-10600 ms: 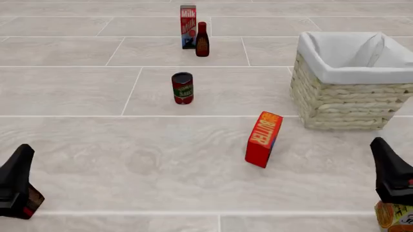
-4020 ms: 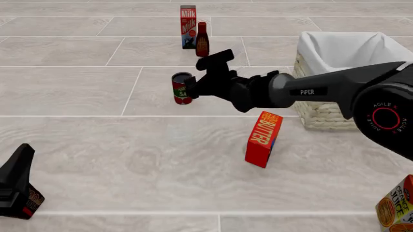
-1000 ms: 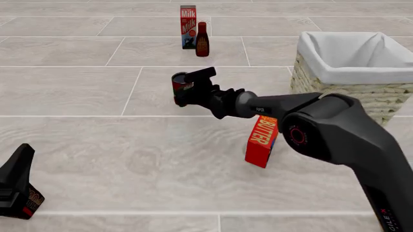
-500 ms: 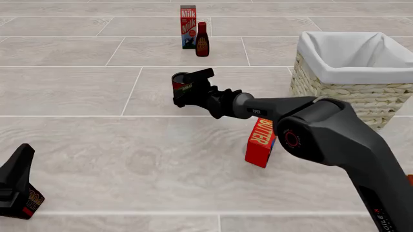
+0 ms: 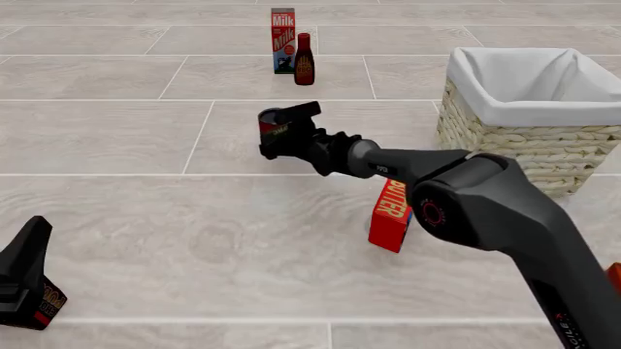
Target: Pick the tomato sauce and place it in the basket.
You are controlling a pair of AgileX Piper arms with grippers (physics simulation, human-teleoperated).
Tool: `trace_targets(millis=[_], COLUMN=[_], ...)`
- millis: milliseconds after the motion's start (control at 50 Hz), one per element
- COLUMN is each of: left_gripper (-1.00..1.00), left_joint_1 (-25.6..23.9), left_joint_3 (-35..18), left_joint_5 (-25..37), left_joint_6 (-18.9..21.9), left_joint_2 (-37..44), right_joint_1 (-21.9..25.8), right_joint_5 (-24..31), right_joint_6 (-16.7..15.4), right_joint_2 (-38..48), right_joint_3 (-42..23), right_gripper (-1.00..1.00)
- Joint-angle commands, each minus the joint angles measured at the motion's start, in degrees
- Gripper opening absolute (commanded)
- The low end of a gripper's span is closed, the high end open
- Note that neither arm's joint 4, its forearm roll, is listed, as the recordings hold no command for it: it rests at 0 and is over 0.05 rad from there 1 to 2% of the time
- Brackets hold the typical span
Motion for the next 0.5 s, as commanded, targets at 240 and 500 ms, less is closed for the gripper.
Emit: trace_targets(millis=[240,500], left_gripper=[1.0,1.0], left_joint_1=[0.0,0.0], left_joint_3=[0.0,0.0], left_joint_5=[0.0,0.0], left_joint_6=[0.0,0.0], left_joint_2=[0.0,0.0], right_joint_1=[0.23,0.22], right_joint_5=[1.9,2.31], right_joint_6=[0.09,0.49], right_joint_2=[2.68,3.53], right_joint_3=[-3.73,-4.78], right_gripper=[1.0,1.0])
